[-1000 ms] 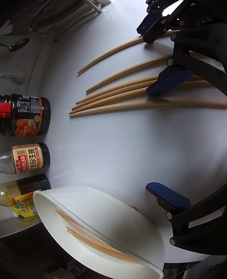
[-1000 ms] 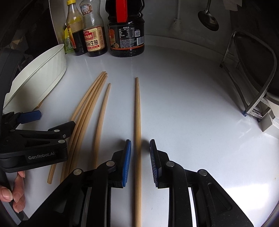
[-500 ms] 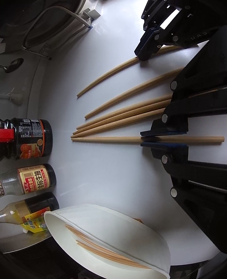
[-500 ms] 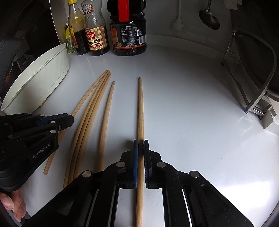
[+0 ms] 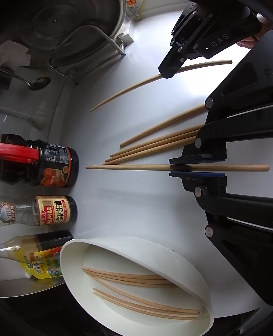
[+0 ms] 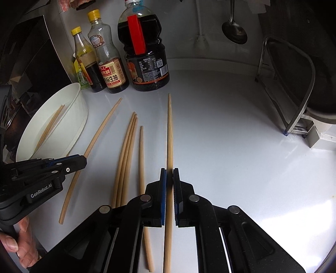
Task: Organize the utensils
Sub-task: 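Lift both held chopsticks and carry them over the white basin, then open both tools to release the chopsticks into the basin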
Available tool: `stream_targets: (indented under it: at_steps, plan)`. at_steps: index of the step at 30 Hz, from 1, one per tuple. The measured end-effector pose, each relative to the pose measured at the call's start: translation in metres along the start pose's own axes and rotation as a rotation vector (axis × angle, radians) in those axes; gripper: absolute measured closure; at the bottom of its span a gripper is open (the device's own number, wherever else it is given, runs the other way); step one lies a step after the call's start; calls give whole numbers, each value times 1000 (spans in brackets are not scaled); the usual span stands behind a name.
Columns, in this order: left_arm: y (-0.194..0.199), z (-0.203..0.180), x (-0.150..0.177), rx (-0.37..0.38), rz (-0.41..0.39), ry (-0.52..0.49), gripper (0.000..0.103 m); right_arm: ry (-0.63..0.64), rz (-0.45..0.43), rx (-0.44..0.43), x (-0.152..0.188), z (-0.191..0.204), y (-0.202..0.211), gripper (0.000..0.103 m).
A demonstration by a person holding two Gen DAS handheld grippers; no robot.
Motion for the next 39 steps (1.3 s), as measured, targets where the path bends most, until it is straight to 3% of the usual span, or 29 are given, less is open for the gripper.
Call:
stream_targets:
  at_steps: [5,9,18,24,33,39]
  plan:
    - [42,25,-21,4,-81,-5,96,15,-34,-37,-17,36,17,97]
    - [63,69,-30,-45,-113,7,96,44,-51,-81,-33,80,18,97]
    - [82,193,-18,-162,-95,107,96,127,-8,-189,-51,202,-13,97]
    - [69,250,-6,-181,-60,155,96,171,68,-219,-42,268,-48,97]
    - [32,277,10,-132,23,172,96,121,197,-167,-27,296,-103,97]
    - [18,285,17,-106,64,176,96,102,226,-136,-19,298,-117,97]
Point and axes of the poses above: each gripper's, at about its wrist camera, not at the fingertips, and y roughly against the way its jaws point, z to its left, x to its underside, the point moved 8 cm from there along -y, roughly the way its jaws point, and after that the axes turned 12 degrees about -y, right-handed, at the moved point
